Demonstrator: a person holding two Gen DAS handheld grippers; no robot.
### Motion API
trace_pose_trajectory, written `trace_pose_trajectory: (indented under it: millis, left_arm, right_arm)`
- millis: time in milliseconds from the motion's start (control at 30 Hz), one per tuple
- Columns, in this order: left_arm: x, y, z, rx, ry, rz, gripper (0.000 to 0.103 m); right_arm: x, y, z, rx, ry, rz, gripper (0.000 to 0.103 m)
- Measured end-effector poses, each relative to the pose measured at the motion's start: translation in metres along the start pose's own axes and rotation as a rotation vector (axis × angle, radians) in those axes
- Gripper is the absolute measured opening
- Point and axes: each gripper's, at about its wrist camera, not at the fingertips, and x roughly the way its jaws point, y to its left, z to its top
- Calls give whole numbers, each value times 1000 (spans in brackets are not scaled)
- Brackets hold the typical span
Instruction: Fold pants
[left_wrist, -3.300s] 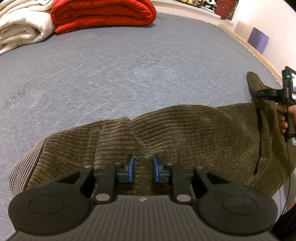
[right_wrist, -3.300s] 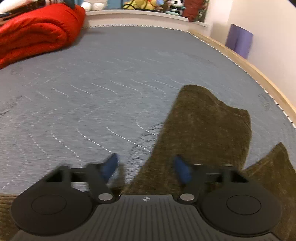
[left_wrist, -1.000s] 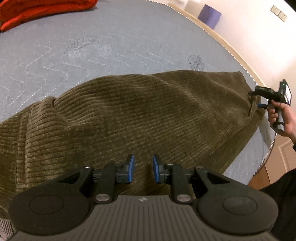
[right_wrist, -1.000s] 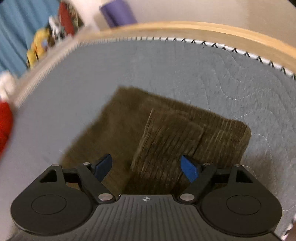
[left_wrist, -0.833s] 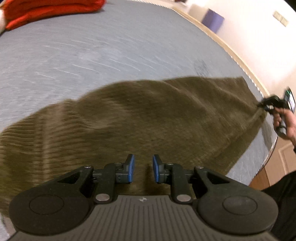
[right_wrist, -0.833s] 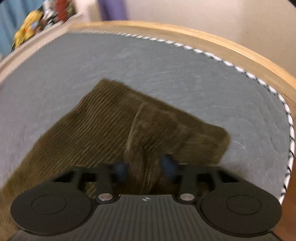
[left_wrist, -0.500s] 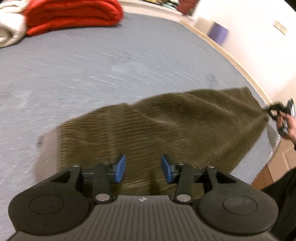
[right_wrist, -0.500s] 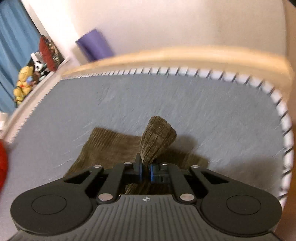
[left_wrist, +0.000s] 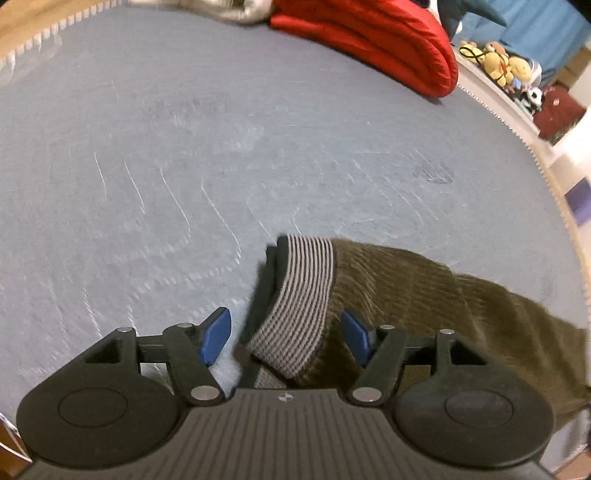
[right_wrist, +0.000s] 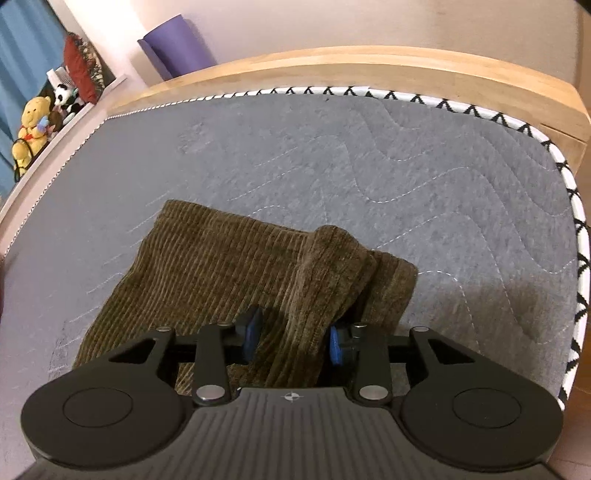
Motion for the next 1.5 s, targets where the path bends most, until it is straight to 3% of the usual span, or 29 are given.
trace_pose_trajectory:
  millis: [67,100,167,233,400,467,533,600,667,733,833,933,1067,1100,1167,1200,1367,1433,1500]
  left_arm:
    - [8,-2,-3,33,30,-6,64]
    - [7,-6,-4,69,9,26,56]
    - [-7,-11,-5,127,-50,22,35]
    - [-30,-16,-7,173,-123,-1,31]
    - [-92,-13,-21,164,-220,-45,29]
    - [-99,-3,-25,147,-190,-57,30]
    - [-93,-2,-30,199,-119,-47,34]
    - [-80,-9,-39,294,-63,29,41]
    - [-81,-12,-41,336,-118,125,41]
    - [-93,-21,-39,346,-206,157,45]
    - [-99,-34,-32,324,-264,7,46]
    - [-87,-54,-26,345,-283,-80,46]
    - [-55,-75,-4,391,-315,-14,46]
    - [-46,-73,2,371,-306,7,47]
    - [-6,-62,33,260,-222,45,63]
    - [9,-51,41,193,-178,40,65]
    - [81,1,66,-96,96,-66,73]
    - [96,7,66,-149,149,-127,76]
    - [103,5,65,-139,159,-132,76]
  right_arm:
    - [2,-2,-1,-16,-2,-2,33]
    - [2,-2,-2,-31,-3,-5,29]
    - [3,-3,-3,-36,-5,-5,9]
    - [-2,-7,2,1,-31,9,7]
    - [-37,-4,13,11,-153,81,7]
    - [-41,-7,15,12,-148,70,7]
    - [-35,-15,15,32,-103,29,7]
    - [-19,-26,13,49,-22,-4,7]
    - [-8,-34,10,54,33,-16,10]
    - [-5,-39,11,60,40,0,11]
    - [-11,-31,11,22,2,-15,24]
    - [-17,-30,14,2,-53,-76,64]
    - [-15,-33,15,9,-55,-74,63]
    - [-12,-34,13,9,-41,-73,63]
    - [-4,-34,11,-3,-8,-65,63]
    - [1,-32,9,-18,12,-62,63]
    - [9,-18,5,-112,19,-75,71]
    - [10,-14,4,-124,21,-77,75]
    - [11,-11,3,-136,23,-84,77]
